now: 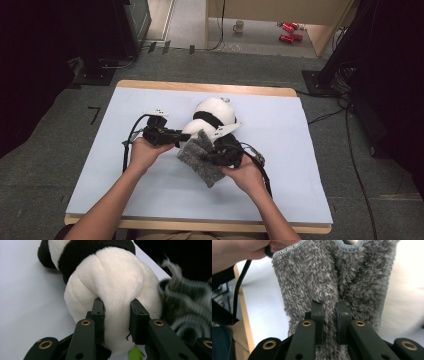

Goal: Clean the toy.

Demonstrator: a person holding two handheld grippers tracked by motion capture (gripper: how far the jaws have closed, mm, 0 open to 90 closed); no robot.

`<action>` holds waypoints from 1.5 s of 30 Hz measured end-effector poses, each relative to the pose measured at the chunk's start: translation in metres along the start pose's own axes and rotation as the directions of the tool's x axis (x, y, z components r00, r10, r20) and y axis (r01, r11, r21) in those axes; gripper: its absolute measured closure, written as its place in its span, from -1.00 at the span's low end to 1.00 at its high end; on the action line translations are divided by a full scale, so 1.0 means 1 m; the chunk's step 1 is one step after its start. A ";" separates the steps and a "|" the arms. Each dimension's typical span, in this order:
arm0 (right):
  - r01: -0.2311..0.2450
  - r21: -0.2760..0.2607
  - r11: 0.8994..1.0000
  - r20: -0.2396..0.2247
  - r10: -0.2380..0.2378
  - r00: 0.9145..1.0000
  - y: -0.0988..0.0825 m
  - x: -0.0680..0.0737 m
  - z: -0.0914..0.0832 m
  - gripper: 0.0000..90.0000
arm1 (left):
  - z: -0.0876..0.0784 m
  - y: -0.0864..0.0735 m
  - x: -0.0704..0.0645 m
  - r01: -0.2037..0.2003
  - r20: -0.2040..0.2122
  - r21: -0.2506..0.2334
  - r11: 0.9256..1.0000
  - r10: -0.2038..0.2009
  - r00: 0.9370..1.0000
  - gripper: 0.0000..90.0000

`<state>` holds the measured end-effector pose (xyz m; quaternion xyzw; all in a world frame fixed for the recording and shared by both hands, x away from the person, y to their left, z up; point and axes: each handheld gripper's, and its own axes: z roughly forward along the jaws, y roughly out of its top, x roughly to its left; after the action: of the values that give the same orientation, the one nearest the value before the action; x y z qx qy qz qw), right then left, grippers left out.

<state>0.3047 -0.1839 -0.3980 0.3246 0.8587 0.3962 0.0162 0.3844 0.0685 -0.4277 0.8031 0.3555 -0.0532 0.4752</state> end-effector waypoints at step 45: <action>-0.337 -0.082 0.938 0.379 0.342 0.860 -0.082 -0.141 -0.041 0.63 | -0.045 -0.019 0.051 -0.038 -0.037 -0.047 0.998 0.036 0.999 0.27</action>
<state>0.3594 -0.3306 -0.4590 0.5424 0.7651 0.3264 0.1178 0.3993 0.1368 -0.4389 0.7989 0.3505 -0.0214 0.4884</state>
